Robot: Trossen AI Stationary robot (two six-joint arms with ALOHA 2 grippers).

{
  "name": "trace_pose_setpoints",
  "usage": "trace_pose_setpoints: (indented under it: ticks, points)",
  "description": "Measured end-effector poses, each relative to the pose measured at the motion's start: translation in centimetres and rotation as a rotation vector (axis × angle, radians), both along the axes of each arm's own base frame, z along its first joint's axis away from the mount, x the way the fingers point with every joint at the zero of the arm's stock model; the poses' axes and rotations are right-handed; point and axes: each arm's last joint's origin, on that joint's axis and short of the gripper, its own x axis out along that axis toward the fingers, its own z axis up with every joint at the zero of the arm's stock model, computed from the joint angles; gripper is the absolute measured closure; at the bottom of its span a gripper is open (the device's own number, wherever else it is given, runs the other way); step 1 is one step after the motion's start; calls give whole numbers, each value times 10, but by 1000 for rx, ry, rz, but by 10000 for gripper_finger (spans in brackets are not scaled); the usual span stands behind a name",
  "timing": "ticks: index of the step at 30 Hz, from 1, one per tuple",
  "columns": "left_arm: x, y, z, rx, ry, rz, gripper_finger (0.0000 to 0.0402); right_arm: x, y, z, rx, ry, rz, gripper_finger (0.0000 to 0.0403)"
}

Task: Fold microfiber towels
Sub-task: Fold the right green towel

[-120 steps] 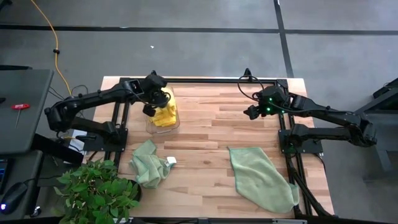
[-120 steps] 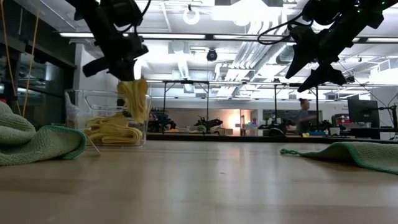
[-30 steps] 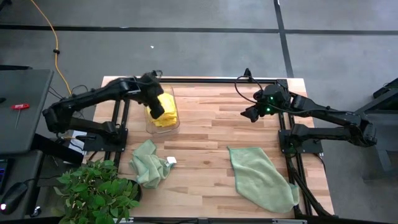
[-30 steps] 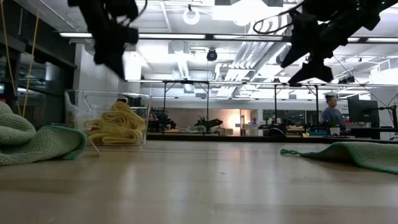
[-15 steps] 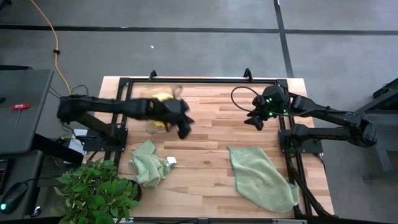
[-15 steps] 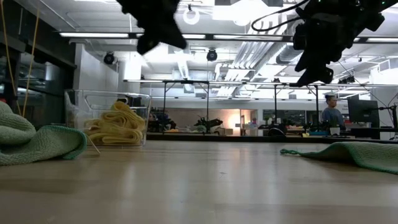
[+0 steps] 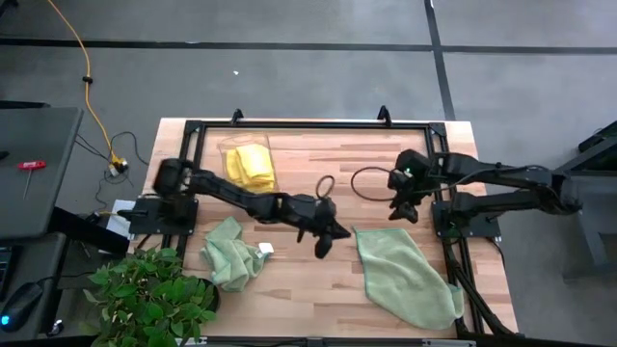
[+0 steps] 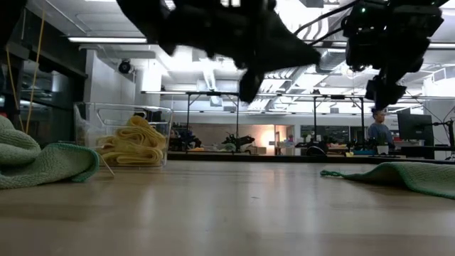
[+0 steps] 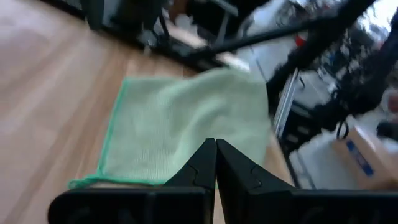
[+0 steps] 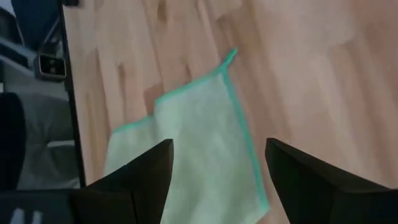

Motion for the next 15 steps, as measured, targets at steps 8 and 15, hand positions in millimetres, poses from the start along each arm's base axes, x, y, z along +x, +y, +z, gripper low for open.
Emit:
trace_pose_setpoints:
  ticks: [8,15]
  points:
    - [21,3,-31,21,85,-89,401,11,36,-13,13,248,-147,267]
    - [19,0,-30,47,91,-176,401,23,66,-35,-38,450,-345,395]
